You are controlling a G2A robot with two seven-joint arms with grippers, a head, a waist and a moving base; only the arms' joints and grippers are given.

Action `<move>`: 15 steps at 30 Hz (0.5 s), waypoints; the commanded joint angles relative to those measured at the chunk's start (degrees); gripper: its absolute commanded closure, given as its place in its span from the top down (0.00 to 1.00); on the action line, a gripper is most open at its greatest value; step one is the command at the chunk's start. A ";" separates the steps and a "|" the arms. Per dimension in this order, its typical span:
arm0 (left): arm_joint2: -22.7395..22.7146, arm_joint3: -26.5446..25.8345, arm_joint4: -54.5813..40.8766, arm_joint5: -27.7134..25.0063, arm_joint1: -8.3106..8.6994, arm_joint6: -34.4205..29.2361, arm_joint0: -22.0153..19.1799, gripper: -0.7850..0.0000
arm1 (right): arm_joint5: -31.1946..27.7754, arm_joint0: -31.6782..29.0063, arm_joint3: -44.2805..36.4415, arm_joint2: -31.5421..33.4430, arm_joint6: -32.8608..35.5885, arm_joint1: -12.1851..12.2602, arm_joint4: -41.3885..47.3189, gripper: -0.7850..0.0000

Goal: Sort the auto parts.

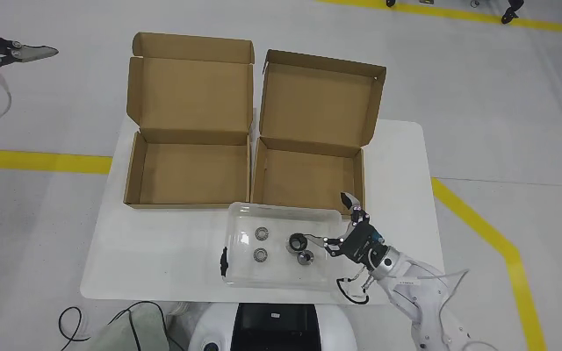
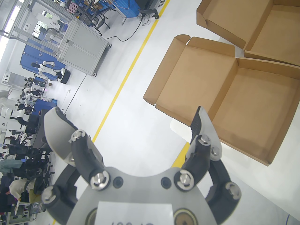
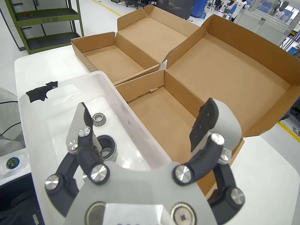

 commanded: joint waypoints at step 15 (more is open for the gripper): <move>0.00 0.00 0.00 0.00 0.00 0.00 0.00 1.00 | -13.61 8.07 1.10 -5.81 10.68 0.77 2.43 1.00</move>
